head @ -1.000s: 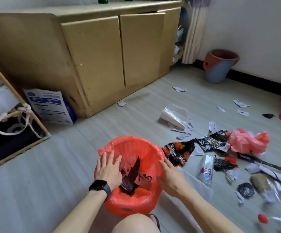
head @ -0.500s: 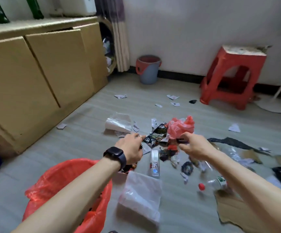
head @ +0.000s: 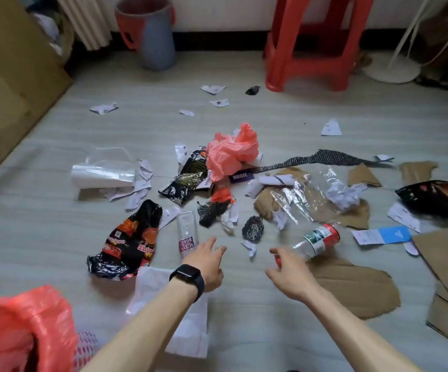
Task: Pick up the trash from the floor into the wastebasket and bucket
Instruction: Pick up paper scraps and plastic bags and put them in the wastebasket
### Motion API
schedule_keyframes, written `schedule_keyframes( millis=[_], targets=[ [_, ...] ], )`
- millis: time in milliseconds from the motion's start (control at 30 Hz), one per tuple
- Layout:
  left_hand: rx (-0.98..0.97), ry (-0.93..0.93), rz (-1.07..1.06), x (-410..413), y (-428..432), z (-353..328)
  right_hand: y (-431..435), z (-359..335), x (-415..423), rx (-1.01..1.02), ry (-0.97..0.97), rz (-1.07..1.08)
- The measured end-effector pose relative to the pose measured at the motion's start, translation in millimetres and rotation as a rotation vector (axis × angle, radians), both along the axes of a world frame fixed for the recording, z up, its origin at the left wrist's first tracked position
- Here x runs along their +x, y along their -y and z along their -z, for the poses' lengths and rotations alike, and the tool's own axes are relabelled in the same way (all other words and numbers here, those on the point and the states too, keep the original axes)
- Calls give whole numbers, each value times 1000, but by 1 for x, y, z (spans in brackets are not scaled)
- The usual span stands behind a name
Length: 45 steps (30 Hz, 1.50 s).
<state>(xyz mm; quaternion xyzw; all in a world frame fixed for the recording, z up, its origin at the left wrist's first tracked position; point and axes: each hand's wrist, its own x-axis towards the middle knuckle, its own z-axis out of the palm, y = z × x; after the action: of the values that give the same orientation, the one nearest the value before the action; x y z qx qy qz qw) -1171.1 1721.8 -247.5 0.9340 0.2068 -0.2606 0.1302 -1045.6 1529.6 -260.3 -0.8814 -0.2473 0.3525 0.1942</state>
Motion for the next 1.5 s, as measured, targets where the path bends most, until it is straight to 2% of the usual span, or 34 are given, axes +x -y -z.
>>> schedule_keyframes(
  millis=[100,200,333,433,533,600,667,767,867,1000,1167,1267,1367,1500],
  targets=[
    [52,-20,37,34,-20,30,-29,29,12,1,72,-141],
    [99,58,-6,70,-42,54,-61,54,31,21,174,-228],
    [80,86,-143,108,-65,92,-84,91,50,-182,288,-385],
    [17,110,-214,107,-67,118,-73,112,43,-149,375,-433],
    [11,203,-172,86,-55,127,-55,123,31,-70,527,-501],
    [-82,193,-153,74,-45,123,-54,114,26,-80,522,-551],
    [-175,228,-217,66,-37,111,-61,96,32,-159,419,-519],
    [-274,391,-382,52,-38,80,-61,73,45,-209,319,-393],
    [-241,520,-403,36,-54,24,-55,28,48,-32,287,-192],
    [-74,607,-368,-2,-86,-67,-63,-54,34,156,264,-122],
    [142,649,-302,-89,-116,-167,-104,-163,-17,342,345,-277],
    [126,733,-367,-155,-116,-203,-133,-214,-62,383,389,-444],
    [42,797,-515,-228,-112,-207,-162,-246,-114,446,437,-631],
    [48,727,-741,-315,-106,-184,-188,-257,-191,560,401,-731]
  ],
)
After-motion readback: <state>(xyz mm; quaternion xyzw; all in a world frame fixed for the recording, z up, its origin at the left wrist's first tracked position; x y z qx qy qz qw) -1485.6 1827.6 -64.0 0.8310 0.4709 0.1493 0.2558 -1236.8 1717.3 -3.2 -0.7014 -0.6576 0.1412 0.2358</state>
